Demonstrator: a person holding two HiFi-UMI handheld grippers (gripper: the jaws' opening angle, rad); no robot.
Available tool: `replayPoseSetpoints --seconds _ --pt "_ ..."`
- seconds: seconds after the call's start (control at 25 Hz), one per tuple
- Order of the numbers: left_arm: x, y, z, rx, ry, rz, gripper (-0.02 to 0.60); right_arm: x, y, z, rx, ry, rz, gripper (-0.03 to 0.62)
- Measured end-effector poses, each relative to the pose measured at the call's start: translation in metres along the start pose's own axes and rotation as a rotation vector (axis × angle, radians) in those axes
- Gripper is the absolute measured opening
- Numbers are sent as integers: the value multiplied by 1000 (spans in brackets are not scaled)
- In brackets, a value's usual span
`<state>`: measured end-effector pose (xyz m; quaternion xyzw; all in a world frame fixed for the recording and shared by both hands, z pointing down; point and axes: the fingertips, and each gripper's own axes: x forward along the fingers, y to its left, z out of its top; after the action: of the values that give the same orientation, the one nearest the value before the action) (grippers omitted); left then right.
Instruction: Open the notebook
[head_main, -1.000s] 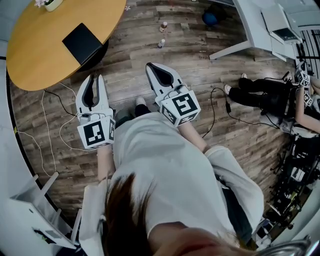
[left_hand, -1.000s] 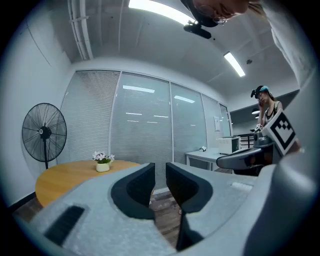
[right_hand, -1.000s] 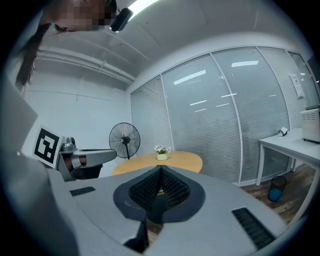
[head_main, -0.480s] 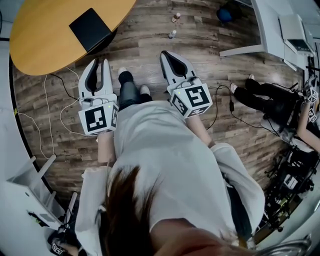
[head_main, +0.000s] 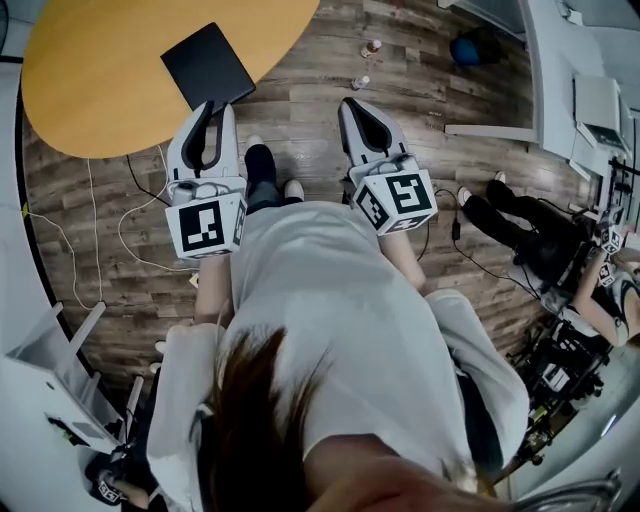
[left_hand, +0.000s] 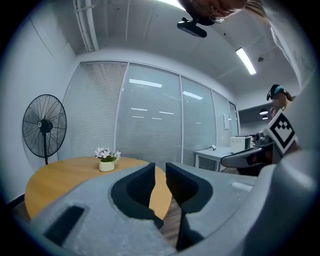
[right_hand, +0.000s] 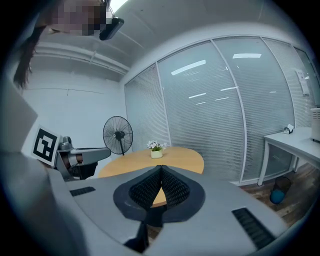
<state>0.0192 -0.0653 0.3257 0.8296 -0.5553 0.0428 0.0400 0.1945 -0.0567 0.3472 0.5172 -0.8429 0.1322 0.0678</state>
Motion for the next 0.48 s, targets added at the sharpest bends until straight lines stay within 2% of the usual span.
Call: replayPoseSetpoints --seconds 0.24,0.48 --pt "39 45 7 1 13 -8 81 65 1 23 -15 1 6 2" --pt "70 84 4 1 30 -22 74 111 2 28 -10 15 -10 2"
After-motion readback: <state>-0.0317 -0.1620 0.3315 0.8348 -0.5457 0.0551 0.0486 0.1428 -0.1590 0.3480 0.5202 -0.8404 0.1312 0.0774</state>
